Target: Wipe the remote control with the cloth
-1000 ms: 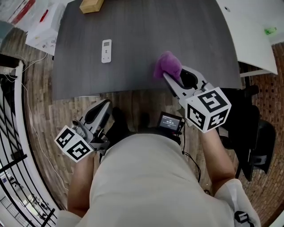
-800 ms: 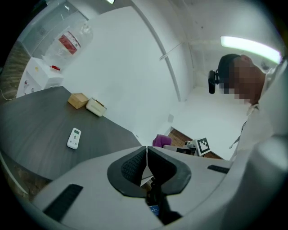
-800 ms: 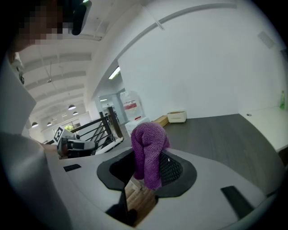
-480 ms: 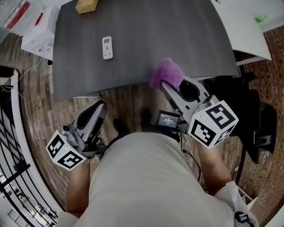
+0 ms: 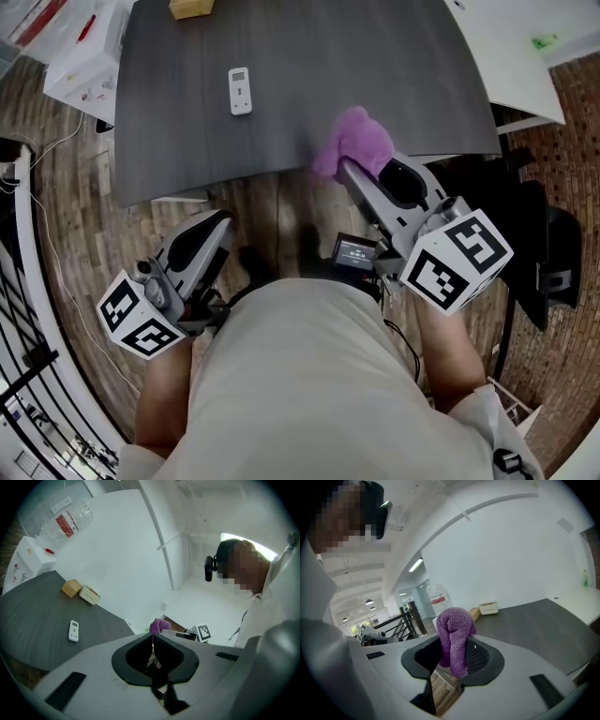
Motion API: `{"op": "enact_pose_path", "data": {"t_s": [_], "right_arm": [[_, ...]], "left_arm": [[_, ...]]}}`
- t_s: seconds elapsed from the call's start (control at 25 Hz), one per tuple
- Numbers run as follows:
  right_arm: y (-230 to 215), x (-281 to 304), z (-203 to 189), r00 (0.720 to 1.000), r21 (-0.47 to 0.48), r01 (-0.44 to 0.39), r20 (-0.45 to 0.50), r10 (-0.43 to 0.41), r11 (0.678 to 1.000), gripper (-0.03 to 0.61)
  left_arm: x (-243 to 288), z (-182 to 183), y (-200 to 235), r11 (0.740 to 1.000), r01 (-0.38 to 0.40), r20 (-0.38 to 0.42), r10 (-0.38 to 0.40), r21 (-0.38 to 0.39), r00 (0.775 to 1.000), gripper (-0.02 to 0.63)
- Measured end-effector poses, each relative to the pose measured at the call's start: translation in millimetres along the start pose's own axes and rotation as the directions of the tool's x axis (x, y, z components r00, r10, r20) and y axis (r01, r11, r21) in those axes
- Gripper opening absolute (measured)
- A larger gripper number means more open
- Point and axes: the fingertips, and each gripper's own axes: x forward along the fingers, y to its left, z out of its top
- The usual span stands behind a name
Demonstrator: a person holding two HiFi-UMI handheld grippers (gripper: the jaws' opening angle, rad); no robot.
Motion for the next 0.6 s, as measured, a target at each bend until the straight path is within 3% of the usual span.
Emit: {"op": "enact_pose_path", "data": {"t_s": [0.36,0.6], "right_arm": [[2,-16,6,0.998,-0.007,0.03,0.047,-0.03,1.0,0.13],[-2,-23,13,0.993,0.104,-0.002,0.116,-0.01,0.995,0.13]], "left_arm": [[5,-14,-10,0.999,0.041,-0.024,-0.042,-0.02,0.999,0.011],[8,-17,-12,0.998,0.062,-0.033,-0.063,-0.03,0.997,0.011]]}}
